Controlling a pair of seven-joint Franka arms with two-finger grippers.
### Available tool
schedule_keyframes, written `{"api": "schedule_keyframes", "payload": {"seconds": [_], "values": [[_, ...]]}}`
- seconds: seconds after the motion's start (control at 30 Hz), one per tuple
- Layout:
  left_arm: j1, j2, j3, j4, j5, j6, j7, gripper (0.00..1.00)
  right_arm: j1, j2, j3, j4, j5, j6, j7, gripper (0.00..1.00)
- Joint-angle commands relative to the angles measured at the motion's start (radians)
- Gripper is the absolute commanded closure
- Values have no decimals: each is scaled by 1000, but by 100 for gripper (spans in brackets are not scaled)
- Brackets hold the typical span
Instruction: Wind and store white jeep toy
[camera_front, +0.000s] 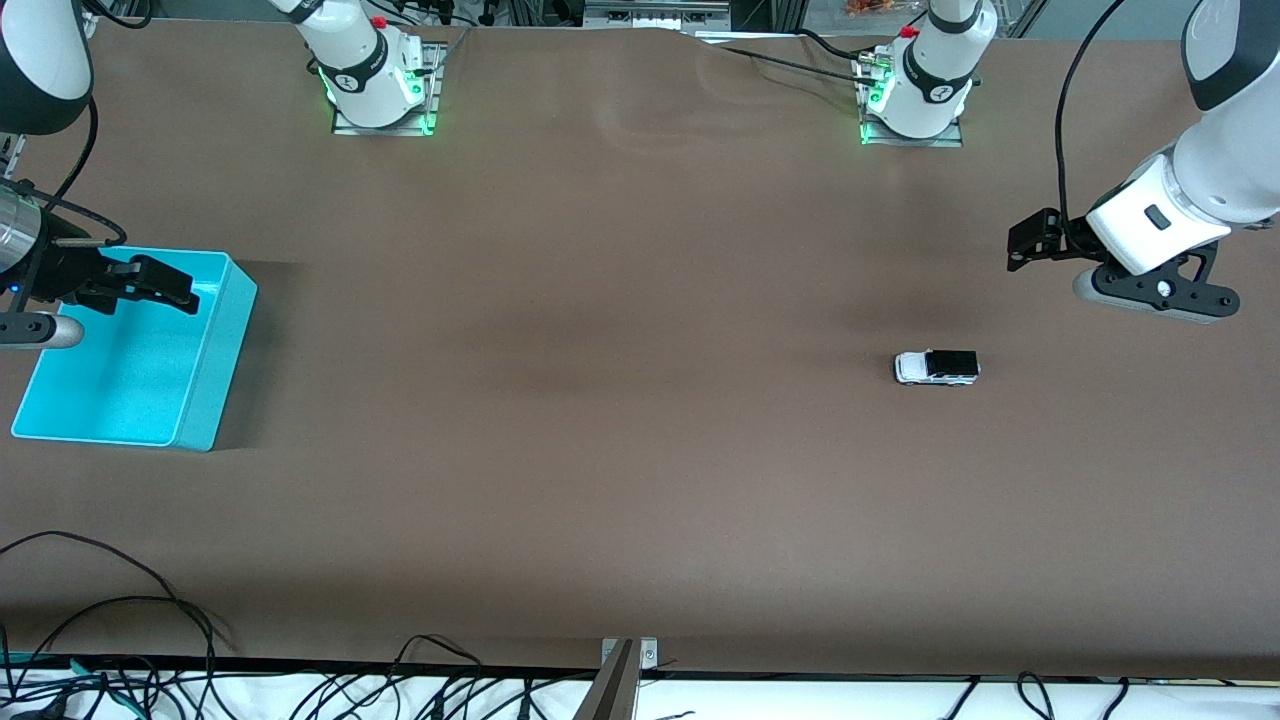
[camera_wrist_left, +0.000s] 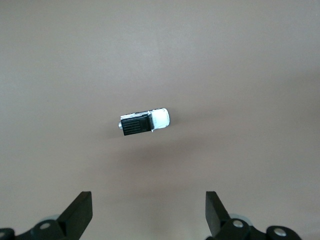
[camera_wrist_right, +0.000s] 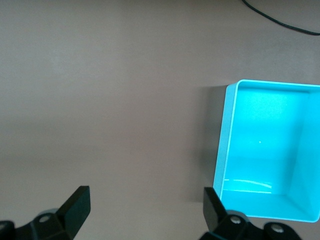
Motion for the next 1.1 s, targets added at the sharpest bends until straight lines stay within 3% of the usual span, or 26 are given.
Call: {"api": "schedule_keyframes", "payload": {"seconds": [0.0, 0.93, 1.07], "values": [[-3, -19, 4, -10, -12, -6, 17, 0, -4, -3, -4, 4, 21, -6, -17, 0], [-12, -10, 4, -5, -11, -22, 30, 0, -4, -3, -4, 4, 22, -5, -17, 0], [-15, 30, 2, -2, -11, -35, 28, 0, -4, -3, -4, 4, 22, -5, -17, 0]]}}
